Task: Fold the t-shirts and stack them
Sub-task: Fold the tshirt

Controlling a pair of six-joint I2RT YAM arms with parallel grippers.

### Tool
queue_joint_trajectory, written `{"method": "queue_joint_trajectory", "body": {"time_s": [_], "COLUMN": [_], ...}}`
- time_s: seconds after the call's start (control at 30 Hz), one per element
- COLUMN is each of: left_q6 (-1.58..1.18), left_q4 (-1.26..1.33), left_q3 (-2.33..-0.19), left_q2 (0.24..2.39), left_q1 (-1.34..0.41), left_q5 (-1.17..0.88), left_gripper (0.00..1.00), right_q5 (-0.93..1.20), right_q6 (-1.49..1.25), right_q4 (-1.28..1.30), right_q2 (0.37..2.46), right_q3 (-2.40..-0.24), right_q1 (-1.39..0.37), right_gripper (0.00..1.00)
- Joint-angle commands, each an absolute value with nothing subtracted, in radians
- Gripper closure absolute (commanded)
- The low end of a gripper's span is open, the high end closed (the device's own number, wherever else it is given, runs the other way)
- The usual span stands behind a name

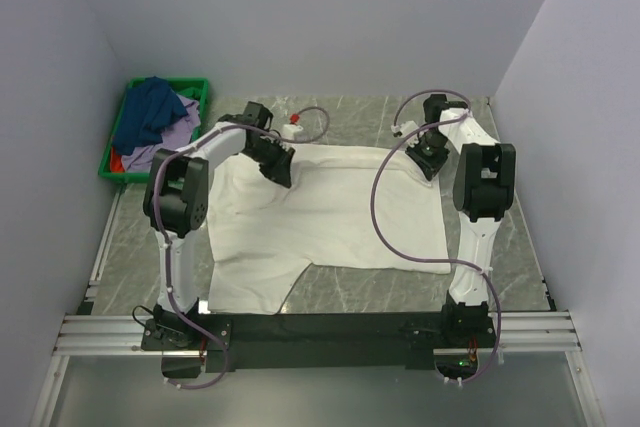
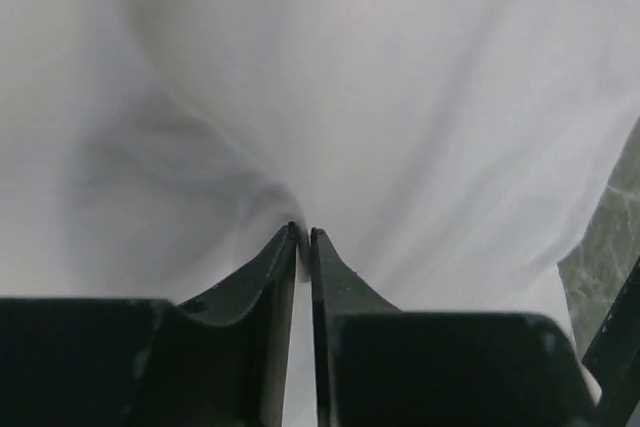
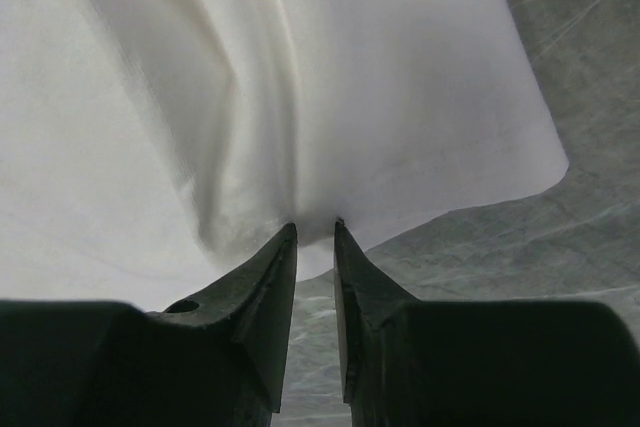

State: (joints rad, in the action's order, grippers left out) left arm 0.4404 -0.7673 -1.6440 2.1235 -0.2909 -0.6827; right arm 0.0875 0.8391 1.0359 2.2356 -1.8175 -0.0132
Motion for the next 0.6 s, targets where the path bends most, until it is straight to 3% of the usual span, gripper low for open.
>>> {"method": "queue_joint_trajectory", "body": {"time_s": [0.0,0.03,0.07,0.23,0.27,0.37,0.43,0.57], "left_q6": [0.508,0.505,0.489,0.474,0.476,0.477,0.44,0.39], "left_q4": [-0.789,-0.782,-0.747,-0.726,-0.718,-0.674,-0.635,-0.533], "left_q3": [-1.586,-1.576,-1.525,-1.444,-1.428,-1.368,-1.344,-1.327], "left_q2": [2.028,2.016,1.964,1.87,1.859,1.816,1.798,1.784], "left_q1": [-0.344,-0.339,-0.312,-0.264,-0.255,-0.252,-0.255,-0.287], "left_q5": [-0.667,-0.651,-0.638,-0.606,-0.577,-0.548,-0.526,-0.483], "left_gripper": [0.81,0.75,0.63,0.55,0.48,0.46,0.34,0.33], "right_q5": [0.075,0.083,0.1,0.1,0.101,0.091,0.058,0.037], "right_q6": [0.851,0.856,0.873,0.877,0.873,0.856,0.845,0.813], "right_q4": [0.991,0.989,0.979,0.959,0.951,0.91,0.879,0.868], "right_q2": [2.155,2.146,2.111,2.072,2.071,2.069,2.075,2.111], "right_q3": [-1.802,-1.799,-1.78,-1.717,-1.706,-1.668,-1.643,-1.66], "right_q1": [-0.012,-0.009,-0.012,-0.034,-0.04,-0.061,-0.075,-0.087], "right_gripper": [0.71,0.69,0.67,0.6,0.59,0.59,0.59,0.59]}}
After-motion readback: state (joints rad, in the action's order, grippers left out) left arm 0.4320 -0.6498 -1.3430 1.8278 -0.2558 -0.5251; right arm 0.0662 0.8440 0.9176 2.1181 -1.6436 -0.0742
